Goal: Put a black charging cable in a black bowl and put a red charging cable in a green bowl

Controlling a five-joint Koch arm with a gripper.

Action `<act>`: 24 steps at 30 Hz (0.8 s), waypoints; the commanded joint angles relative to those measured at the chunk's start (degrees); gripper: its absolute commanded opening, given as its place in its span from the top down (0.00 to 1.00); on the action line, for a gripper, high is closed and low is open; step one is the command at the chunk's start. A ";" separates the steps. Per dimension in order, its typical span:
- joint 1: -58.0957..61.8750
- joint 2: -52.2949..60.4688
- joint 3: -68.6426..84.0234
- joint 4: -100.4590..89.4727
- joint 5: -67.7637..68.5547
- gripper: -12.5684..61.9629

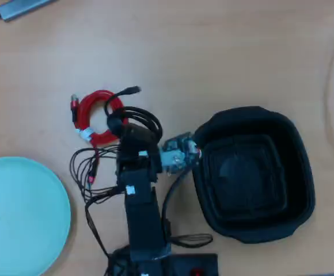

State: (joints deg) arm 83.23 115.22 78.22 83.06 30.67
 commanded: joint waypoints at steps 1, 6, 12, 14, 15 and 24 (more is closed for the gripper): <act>4.57 3.96 -7.65 -0.53 -1.23 0.92; 8.09 6.06 -9.23 -2.90 -2.90 0.92; 8.79 11.07 -8.35 -2.99 -5.98 0.92; 9.67 13.62 -8.44 -2.99 -7.03 0.92; 10.28 14.41 -8.44 -2.99 -7.12 0.92; 19.25 14.94 -8.26 -3.60 -6.59 0.92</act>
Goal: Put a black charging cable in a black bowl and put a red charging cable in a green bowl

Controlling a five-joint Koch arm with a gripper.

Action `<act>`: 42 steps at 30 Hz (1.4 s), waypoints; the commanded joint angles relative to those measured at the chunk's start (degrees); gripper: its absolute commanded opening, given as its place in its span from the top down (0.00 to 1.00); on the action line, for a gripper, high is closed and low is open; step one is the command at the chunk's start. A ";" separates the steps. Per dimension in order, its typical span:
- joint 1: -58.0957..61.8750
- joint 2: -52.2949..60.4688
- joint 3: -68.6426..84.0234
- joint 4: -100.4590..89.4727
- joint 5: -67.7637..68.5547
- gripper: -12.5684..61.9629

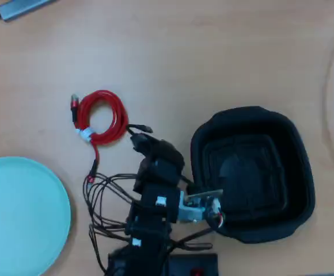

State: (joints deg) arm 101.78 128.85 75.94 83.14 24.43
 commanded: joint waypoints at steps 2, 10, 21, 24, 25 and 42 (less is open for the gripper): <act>0.70 1.32 -5.98 -3.69 -0.44 0.92; 19.51 1.23 -5.89 -6.06 -0.44 0.92; 48.08 0.88 1.32 -5.89 1.41 0.92; 50.89 0.79 5.36 -6.33 1.49 0.92; 51.06 0.70 6.68 -6.42 1.49 0.92; 42.63 -15.03 17.84 -12.13 3.43 0.91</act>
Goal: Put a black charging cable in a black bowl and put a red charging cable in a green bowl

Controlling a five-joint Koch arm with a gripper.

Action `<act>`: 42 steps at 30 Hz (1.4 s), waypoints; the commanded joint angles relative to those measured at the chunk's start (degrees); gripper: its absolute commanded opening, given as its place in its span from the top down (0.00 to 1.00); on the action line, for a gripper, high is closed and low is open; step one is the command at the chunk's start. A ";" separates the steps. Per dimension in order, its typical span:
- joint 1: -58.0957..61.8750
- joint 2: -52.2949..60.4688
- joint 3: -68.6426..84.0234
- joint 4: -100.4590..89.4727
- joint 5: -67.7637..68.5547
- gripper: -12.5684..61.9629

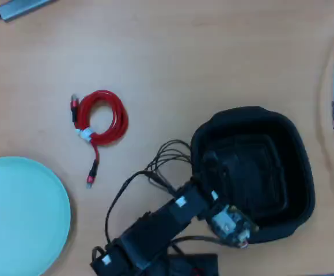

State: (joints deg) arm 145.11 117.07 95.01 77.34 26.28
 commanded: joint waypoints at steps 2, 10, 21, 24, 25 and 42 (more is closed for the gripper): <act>-1.23 -5.80 0.18 -8.26 1.58 0.91; -1.58 -9.05 7.29 -16.08 1.67 0.86; -1.67 -8.70 12.39 -19.86 1.76 0.53; -1.58 -8.00 12.39 -19.78 1.76 0.52; -1.58 -7.47 12.39 -19.78 1.76 0.52; -11.43 19.16 11.25 -19.86 1.67 0.52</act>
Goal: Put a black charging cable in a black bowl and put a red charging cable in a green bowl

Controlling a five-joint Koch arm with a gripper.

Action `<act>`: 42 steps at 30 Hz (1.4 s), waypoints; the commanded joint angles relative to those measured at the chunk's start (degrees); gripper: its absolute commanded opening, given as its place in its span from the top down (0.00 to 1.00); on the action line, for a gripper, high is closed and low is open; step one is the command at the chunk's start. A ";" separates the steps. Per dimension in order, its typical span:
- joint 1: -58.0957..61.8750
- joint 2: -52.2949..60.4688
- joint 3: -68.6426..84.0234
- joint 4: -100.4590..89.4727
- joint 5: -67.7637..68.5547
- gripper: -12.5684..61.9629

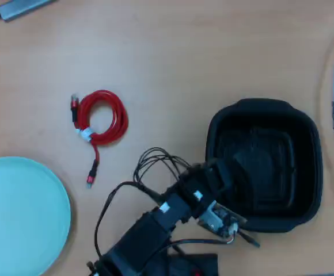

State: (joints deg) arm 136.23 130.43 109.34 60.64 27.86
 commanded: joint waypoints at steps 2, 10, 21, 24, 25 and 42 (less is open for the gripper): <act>-11.69 5.62 -2.99 -4.04 0.09 0.52; -46.76 5.45 3.08 -11.16 -2.02 0.53; -65.57 0.44 11.07 -12.22 -2.81 0.53; -66.88 -4.13 11.25 -12.74 -2.11 0.53; -67.32 -4.83 11.16 -12.74 -2.11 0.53; -79.98 -38.85 -15.73 -5.19 -1.93 0.53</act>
State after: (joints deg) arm 57.57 93.16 99.84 54.14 22.24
